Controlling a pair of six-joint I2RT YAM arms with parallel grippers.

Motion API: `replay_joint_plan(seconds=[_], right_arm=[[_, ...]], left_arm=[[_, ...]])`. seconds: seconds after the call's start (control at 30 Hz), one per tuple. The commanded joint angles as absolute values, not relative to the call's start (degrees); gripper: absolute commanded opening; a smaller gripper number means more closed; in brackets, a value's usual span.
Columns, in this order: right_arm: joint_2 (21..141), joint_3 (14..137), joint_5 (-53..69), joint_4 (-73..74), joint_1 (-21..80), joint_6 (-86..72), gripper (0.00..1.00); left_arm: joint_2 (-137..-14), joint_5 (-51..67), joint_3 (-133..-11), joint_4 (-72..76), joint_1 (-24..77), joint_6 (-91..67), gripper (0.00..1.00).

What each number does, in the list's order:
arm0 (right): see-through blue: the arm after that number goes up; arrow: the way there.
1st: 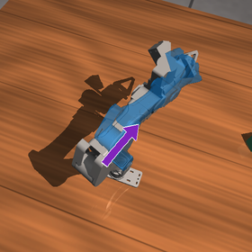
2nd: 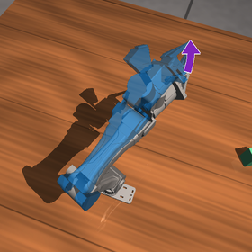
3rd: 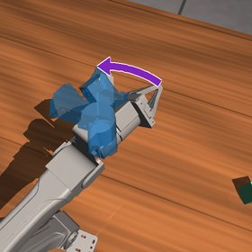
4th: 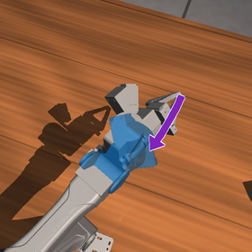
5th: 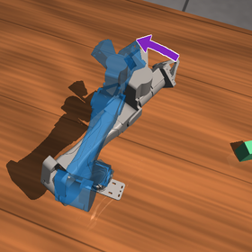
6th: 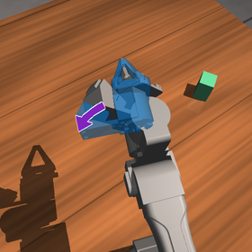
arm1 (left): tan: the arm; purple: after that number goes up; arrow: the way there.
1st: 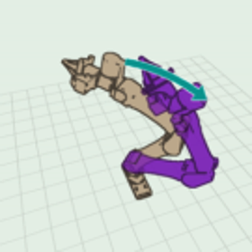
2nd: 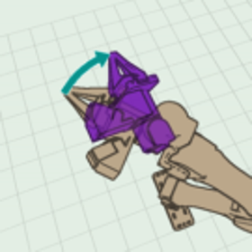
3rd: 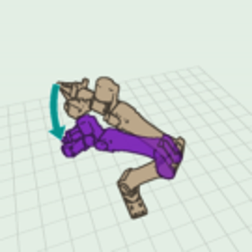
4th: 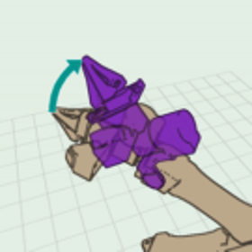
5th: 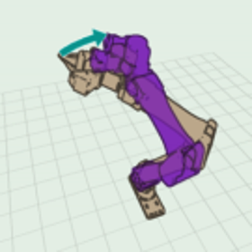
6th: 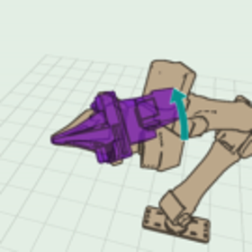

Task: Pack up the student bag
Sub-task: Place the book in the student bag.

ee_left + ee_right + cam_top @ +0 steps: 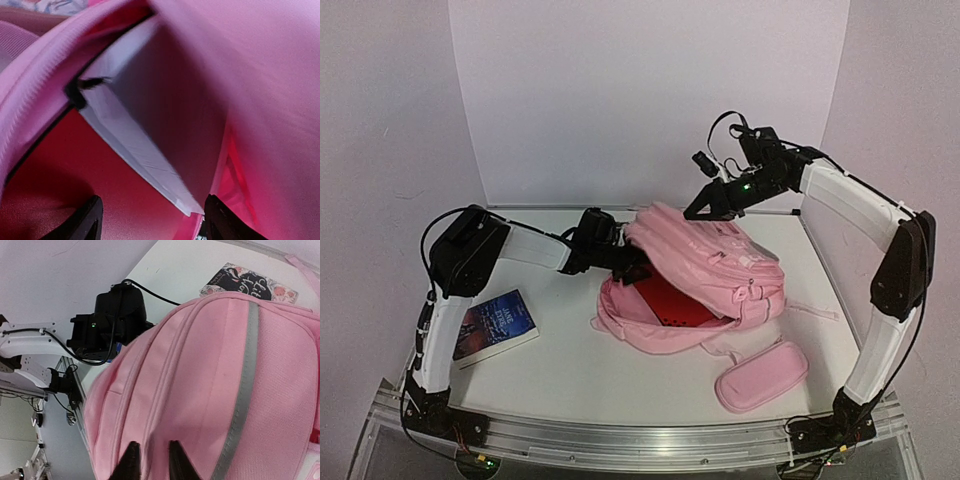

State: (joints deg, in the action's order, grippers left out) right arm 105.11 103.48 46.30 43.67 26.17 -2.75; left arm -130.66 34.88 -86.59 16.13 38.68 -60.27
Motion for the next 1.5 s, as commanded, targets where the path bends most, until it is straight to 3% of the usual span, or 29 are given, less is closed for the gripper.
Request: replay_joint_plan(seconds=[0.0, 0.13, 0.2, 0.33, 0.67, 0.93, 1.13, 1.37, 1.47], right_arm=[[101.5, 103.7, 46.9, 40.2, 25.3, -3.2, 0.60], [104.4, 108.6, 44.3, 40.4, 17.6, -7.5, 0.93], [106.4, 109.7, 40.6, 41.0, 14.0, -5.6, 0.98], [113.5, 110.8, 33.8, 41.8, 8.3, -1.0, 0.98], [132.4, 120.1, 43.3, 47.7, 2.2, 7.6, 0.98], [137.0, 119.5, 55.5, 53.4, 2.8, 10.8, 0.98], [135.8, 120.3, 58.9, 57.0, 4.8, 14.1, 0.98], [137.0, 124.8, 59.6, 59.4, 6.5, 15.9, 0.98], [140.6, 131.3, 58.1, 59.3, 6.4, 14.6, 0.98]], left_arm=[[-129.6, 34.7, -85.0, 25.4, 38.5, -66.0, 0.72], [-131.3, 33.9, -85.8, 29.1, 38.6, -68.8, 0.71], [-132.1, 33.6, -86.7, 29.6, 38.7, -68.8, 0.68], [-133.0, 32.9, -87.8, 29.4, 38.8, -69.1, 0.60], [-136.7, 33.6, -94.4, 23.8, 39.2, -66.5, 0.51], [-141.8, 37.4, -102.1, 22.6, 40.2, -65.5, 0.39], [-150.1, 40.5, -119.1, 17.0, 41.5, -63.8, 0.32], [-157.0, 43.7, -131.9, 11.2, 43.3, -62.9, 0.32], [-153.8, 44.1, -127.5, 9.4, 43.4, -60.7, 0.45]])
